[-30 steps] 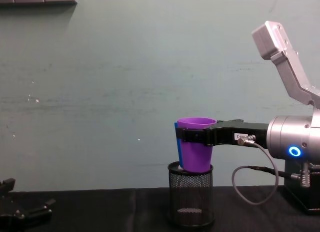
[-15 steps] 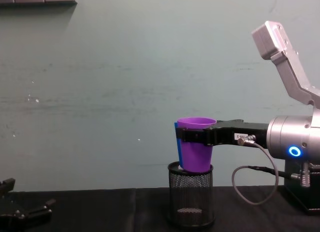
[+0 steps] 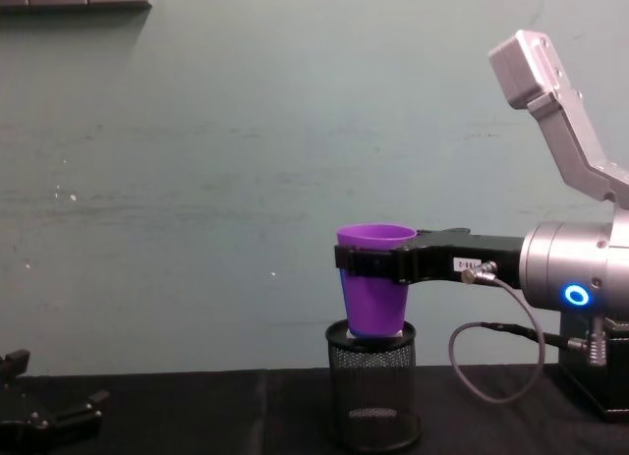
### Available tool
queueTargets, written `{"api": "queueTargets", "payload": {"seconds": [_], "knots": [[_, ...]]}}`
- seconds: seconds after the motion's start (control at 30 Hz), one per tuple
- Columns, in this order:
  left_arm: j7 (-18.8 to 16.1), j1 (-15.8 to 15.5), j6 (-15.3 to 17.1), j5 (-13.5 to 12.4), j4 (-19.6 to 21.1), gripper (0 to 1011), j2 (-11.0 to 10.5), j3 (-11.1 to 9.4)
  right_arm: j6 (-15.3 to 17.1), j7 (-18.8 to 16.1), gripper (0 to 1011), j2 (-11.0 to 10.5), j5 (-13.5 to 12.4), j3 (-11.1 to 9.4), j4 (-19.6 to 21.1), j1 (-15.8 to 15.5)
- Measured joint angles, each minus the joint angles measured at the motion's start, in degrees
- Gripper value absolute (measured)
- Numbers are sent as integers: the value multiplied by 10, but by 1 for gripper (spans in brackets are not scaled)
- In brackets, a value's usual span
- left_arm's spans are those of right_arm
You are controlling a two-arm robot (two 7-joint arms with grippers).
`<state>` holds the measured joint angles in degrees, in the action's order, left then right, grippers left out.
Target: Pick up one cup with a gripper and tap it against the other cup.
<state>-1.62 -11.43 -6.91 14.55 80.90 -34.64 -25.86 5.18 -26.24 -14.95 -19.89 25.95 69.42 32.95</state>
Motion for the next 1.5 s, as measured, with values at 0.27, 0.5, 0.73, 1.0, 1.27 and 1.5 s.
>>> {"api": "queueTargets", "payload": {"seconds": [0.27, 0.5, 0.73, 1.0, 1.27, 1.5], "knots": [[0, 0, 0, 0, 0, 1000, 0, 0, 2, -4, 735, -26, 0, 6, 72, -51], [0, 0, 0, 0, 0, 1000, 0, 0, -17, -8, 735, -49, 0, 8, 112, -99], [0, 0, 0, 0, 0, 1000, 0, 0, -64, -11, 735, -61, 10, 13, 115, -144], [0, 0, 0, 0, 0, 1000, 0, 0, -127, -11, 735, -57, 26, 10, 90, -181], [0, 0, 0, 0, 0, 1000, 0, 0, -165, -10, 735, -50, 32, -3, 67, -202], [0, 0, 0, 0, 0, 1000, 0, 0, -181, -14, 735, -44, 36, -12, 54, -211]]}}
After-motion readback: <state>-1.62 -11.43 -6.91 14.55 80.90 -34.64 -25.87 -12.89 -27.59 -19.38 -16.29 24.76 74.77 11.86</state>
